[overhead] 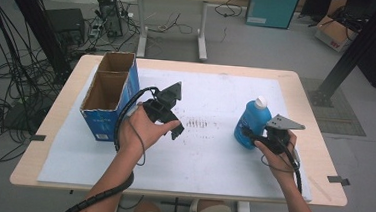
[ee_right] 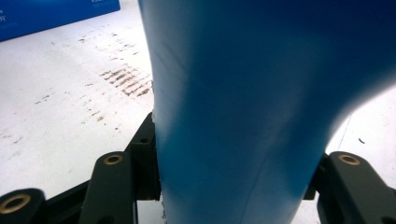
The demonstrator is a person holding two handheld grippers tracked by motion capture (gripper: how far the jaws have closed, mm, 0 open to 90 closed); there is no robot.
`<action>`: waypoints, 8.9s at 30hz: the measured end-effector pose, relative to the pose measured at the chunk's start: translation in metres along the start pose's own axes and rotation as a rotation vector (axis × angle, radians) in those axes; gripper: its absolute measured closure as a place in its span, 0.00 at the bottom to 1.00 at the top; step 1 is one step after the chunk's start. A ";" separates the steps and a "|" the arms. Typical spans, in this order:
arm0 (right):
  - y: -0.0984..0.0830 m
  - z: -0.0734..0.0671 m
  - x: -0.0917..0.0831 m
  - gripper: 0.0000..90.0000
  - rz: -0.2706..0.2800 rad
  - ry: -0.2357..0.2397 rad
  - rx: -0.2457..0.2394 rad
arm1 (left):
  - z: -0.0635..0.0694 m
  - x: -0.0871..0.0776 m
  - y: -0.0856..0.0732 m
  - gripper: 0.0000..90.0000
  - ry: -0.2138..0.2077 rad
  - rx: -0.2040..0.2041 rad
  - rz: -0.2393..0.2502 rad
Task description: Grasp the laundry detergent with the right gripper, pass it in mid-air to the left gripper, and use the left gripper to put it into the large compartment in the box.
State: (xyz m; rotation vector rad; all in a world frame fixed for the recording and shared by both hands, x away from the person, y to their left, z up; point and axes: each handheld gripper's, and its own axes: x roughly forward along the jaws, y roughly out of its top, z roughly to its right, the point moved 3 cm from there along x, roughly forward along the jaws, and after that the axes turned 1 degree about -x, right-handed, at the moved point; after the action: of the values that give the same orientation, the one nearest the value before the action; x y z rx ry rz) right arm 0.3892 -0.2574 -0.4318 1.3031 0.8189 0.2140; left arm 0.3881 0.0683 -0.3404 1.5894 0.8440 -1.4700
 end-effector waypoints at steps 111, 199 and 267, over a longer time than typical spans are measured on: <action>0.073 0.004 -0.005 0.51 -0.026 0.097 0.047 | -0.022 -0.124 0.014 0.06 0.027 0.322 0.090; 0.157 -0.165 0.094 0.50 -0.040 0.778 -0.313 | -0.001 -0.127 0.029 0.05 -0.086 0.859 -0.060; 0.163 -0.166 0.090 0.49 -0.023 0.774 -0.321 | 0.001 -0.130 0.027 0.05 -0.102 0.903 -0.053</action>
State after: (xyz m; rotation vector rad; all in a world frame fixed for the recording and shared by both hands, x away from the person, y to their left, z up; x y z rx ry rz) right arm 0.3950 -0.0320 -0.3264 0.8922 1.3811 0.8296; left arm 0.3973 0.0605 -0.2086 2.0872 0.1276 -2.1106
